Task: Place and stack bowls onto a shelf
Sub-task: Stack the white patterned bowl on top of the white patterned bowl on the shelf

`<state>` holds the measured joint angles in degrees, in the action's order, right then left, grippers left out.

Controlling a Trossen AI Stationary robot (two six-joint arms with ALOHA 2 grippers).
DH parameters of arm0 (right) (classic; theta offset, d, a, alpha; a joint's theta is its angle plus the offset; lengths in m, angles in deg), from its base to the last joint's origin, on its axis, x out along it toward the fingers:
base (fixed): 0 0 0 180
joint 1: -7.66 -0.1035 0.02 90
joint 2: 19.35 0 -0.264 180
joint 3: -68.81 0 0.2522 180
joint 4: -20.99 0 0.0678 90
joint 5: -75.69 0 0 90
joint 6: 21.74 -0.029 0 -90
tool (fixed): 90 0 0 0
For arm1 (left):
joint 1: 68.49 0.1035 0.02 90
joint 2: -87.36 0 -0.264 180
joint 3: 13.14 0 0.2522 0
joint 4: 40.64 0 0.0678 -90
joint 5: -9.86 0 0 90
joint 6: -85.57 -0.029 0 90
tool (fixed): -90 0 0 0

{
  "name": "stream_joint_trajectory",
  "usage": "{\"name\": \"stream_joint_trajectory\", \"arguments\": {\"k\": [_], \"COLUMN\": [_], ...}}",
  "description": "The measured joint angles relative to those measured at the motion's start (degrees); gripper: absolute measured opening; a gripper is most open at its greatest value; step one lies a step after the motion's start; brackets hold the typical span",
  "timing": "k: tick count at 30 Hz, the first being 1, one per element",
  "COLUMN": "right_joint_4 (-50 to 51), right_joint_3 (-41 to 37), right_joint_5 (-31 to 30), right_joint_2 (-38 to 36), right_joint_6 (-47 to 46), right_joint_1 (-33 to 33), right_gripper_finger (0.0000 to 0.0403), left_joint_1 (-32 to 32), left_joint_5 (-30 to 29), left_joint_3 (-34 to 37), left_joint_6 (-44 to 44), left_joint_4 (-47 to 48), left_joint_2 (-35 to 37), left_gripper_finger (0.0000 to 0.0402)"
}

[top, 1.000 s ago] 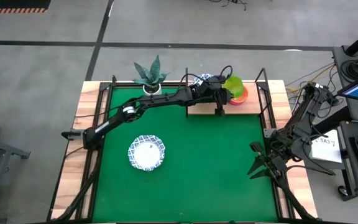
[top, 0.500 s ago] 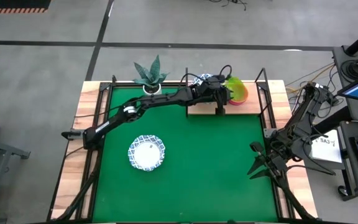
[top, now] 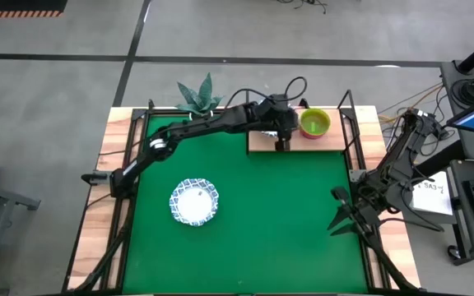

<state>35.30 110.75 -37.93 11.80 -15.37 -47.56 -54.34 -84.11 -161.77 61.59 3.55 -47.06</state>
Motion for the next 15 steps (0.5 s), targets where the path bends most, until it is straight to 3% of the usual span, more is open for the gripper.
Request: {"name": "stream_joint_trajectory", "arguments": {"k": [7, 15], "right_joint_4": [0.08, -1.78], "right_joint_3": [-0.07, 0.15], "right_joint_5": [-12.30, -16.20], "right_joint_2": [0.06, 0.86], "right_joint_6": [-5.27, -7.64], "right_joint_1": [0.13, 0.13], "right_gripper_finger": [0.0066, 0.0066], "left_joint_1": [-3.08, -7.41], "left_joint_5": [-1.19, -1.55], "left_joint_3": [0.00, 2.30], "left_joint_6": [9.19, 12.41], "left_joint_4": [21.74, 37.44], "left_joint_2": [8.72, 19.38], "left_gripper_finger": [0.0114, 0.0114]}}
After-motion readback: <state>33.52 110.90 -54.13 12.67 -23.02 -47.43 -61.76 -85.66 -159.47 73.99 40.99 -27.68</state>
